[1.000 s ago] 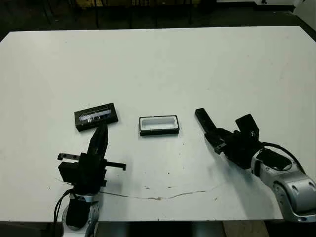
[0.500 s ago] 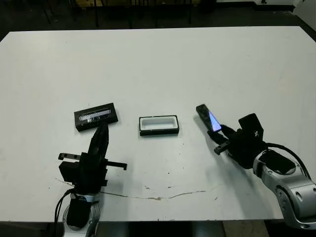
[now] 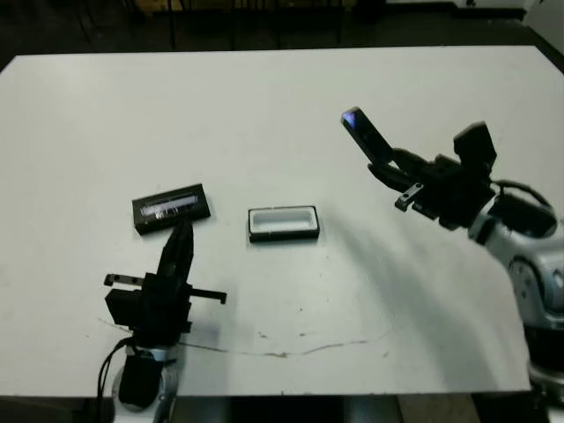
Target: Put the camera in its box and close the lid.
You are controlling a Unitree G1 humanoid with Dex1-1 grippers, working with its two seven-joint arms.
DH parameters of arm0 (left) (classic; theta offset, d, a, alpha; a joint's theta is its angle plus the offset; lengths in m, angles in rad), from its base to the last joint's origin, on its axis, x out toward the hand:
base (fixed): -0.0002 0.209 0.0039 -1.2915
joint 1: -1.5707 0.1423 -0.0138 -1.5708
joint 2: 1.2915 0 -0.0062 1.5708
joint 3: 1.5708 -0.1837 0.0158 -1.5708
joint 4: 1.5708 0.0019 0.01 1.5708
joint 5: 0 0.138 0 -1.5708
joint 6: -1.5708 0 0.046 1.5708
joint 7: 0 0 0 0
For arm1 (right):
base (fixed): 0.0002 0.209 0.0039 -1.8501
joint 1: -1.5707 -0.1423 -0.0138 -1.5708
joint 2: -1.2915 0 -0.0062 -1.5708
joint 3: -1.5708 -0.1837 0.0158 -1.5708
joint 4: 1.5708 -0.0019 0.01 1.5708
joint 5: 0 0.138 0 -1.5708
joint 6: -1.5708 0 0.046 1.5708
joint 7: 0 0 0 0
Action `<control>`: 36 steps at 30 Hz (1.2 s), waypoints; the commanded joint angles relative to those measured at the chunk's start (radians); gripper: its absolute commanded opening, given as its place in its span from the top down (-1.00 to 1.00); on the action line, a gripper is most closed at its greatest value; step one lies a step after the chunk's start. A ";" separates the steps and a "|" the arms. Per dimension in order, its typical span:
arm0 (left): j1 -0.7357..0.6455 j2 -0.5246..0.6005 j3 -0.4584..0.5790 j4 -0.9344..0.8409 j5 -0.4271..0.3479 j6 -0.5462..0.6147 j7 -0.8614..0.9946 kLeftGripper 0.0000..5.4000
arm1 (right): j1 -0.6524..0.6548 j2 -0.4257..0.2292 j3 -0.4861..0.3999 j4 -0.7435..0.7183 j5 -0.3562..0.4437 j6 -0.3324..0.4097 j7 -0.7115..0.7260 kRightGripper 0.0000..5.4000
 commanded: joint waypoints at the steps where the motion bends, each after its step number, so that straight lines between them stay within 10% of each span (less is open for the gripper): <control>1: 0.079 0.007 0.002 0.015 -0.002 0.004 0.001 1.00 | -0.099 -0.031 0.076 0.133 -0.052 -0.113 0.141 0.86; 16: 0.069 0.003 -0.003 0.047 0.010 -0.020 0.008 1.00 | -0.414 0.006 0.356 0.481 -0.253 -0.260 0.583 0.86; 36: 0.072 -0.002 -0.020 0.045 0.001 -0.011 0.017 1.00 | -0.475 0.098 0.421 0.638 -0.379 -0.364 0.706 0.86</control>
